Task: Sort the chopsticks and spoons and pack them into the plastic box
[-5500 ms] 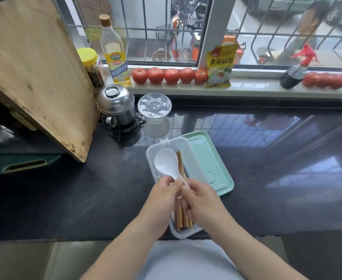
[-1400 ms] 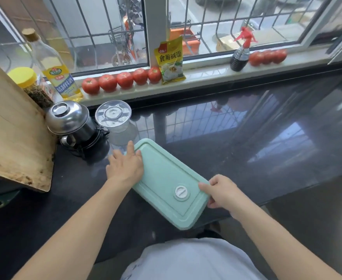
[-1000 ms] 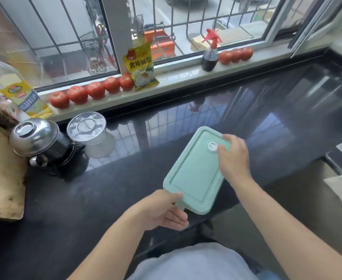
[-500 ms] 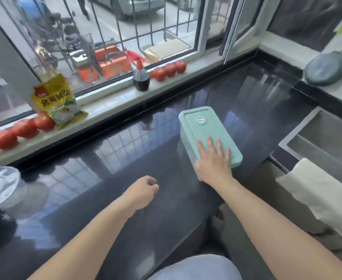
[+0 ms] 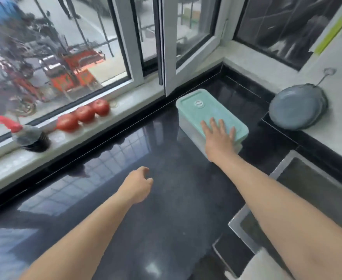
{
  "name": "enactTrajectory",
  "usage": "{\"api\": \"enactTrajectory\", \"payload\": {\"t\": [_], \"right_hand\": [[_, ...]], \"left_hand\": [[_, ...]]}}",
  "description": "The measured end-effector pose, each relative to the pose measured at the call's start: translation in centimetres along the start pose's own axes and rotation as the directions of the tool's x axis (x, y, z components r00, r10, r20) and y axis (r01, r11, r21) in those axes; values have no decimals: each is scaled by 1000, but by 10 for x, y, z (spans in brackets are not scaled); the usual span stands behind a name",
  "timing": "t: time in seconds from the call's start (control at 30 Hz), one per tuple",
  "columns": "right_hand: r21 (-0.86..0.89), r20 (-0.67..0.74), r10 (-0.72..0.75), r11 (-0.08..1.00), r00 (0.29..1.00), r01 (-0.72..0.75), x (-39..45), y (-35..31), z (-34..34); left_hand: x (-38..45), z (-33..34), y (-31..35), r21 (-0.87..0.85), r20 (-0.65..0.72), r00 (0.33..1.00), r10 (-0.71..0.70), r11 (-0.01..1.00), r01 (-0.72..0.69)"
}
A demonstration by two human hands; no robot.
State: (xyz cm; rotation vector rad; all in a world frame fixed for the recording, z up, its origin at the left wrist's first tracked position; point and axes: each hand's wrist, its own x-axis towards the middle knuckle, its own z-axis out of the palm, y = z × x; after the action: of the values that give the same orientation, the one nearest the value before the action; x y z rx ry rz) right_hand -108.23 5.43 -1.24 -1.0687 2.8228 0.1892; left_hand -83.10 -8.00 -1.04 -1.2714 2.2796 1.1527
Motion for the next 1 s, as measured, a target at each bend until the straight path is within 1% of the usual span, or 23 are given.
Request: {"api": "enactTrajectory", "payload": {"t": [0.13,0.27,0.33,0.4,0.53,0.63,0.7,0.77,0.87,0.93,1.0], "right_hand": [[-30,31,52,998,998,-51,85,62,-13],[11,0,63,998,998,-63,164,95,-17],[31,-11,80,996,997,-80,200,107,-19],[15,-24,76,997,997,-76,228,122,-21],[4,-67,87,996,994,-87,285,147,-24],[-6,-82,107,994,991,-108,313,160,-22],[-38,-78,79,996,994,-82,322,177,-21],[-59,-68,54,997,996,-58,328,190,-22],[-91,-67,60,994,996,-66,330,191,-21],[-115,-60,50,992,997,-57,330,189,-19],[-141,-9,71,987,997,-72,327,185,-28]], "left_hand": [[62,-3,47,170,15,1000,-19,985,16],[121,-5,83,237,31,997,-75,969,65],[145,-5,100,283,38,997,-67,958,53],[163,-4,114,356,59,997,-52,934,27],[200,-3,120,467,118,990,-73,884,9],[215,-2,122,484,186,975,-125,875,20],[218,6,125,498,233,956,-177,866,38],[218,14,131,494,235,947,-217,866,77],[220,20,135,531,249,934,-257,843,90],[222,17,135,507,245,932,-268,855,112],[219,14,128,496,248,937,-248,863,97]]}}
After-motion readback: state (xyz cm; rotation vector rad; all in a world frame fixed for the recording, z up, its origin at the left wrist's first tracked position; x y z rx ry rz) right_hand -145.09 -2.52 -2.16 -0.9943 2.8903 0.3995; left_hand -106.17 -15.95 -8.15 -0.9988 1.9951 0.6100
